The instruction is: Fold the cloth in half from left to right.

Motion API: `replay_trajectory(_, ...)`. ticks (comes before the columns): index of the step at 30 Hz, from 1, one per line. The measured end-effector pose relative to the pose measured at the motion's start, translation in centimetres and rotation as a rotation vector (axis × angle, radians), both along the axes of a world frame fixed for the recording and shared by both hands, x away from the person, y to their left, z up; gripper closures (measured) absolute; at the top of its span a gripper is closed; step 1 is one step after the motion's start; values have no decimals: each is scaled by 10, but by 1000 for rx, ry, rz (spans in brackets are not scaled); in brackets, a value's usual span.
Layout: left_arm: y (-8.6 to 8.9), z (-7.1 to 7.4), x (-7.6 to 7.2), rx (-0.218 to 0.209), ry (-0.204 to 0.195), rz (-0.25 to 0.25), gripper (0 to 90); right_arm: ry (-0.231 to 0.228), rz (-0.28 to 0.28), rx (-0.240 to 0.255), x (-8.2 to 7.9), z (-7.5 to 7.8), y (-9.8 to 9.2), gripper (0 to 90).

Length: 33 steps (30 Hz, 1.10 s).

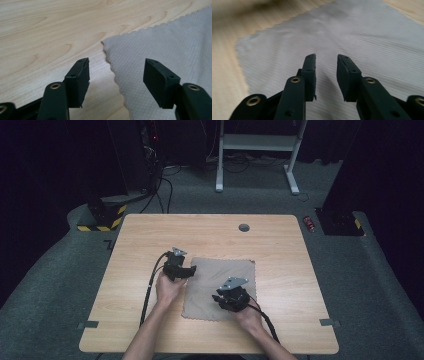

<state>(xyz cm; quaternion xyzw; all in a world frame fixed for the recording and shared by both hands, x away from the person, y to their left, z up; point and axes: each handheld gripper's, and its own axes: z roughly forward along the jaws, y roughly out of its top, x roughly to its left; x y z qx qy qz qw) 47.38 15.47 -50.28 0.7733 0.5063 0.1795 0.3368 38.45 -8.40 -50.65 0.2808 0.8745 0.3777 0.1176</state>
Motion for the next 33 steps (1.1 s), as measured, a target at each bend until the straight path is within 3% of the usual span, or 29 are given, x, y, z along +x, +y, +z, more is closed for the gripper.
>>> replay_trajectory(1, -1, -1, 5, 10, 21, -5, 373, -2, 14, 3, -2, 0, 3, 694)
replay_trajectory(3, -2, -2, 11, 15, 14, 6, 381, 0, 35, 14, -6, -2, 9, 700)
replay_trajectory(5, -3, -5, 17, 11, 38, 16, 379, 5, 48, 24, -9, -4, 14, 704)
replay_trajectory(7, -4, -7, 23, 36, 50, 24, 383, 14, 65, 37, -12, -5, 21, 711)
replay_trajectory(12, 0, -8, 28, 4, 40, 55, 398, 7, 128, 49, -23, -5, 41, 715)
replay_trajectory(18, 3, -11, 32, -1, 40, 66, 407, 2, 195, 26, -35, -7, 67, 713)
replay_trajectory(22, -5, -9, 37, 36, 49, 37, 407, 6, 212, 20, -40, -10, 80, 706)
replay_trajectory(30, -10, -11, 39, 64, 20, 47, 468, 5, 237, -20, -46, -13, 92, 675)
replay_trajectory(33, -11, -9, 41, 71, 30, 42, 501, -36, 239, -54, -51, -14, 95, 719)
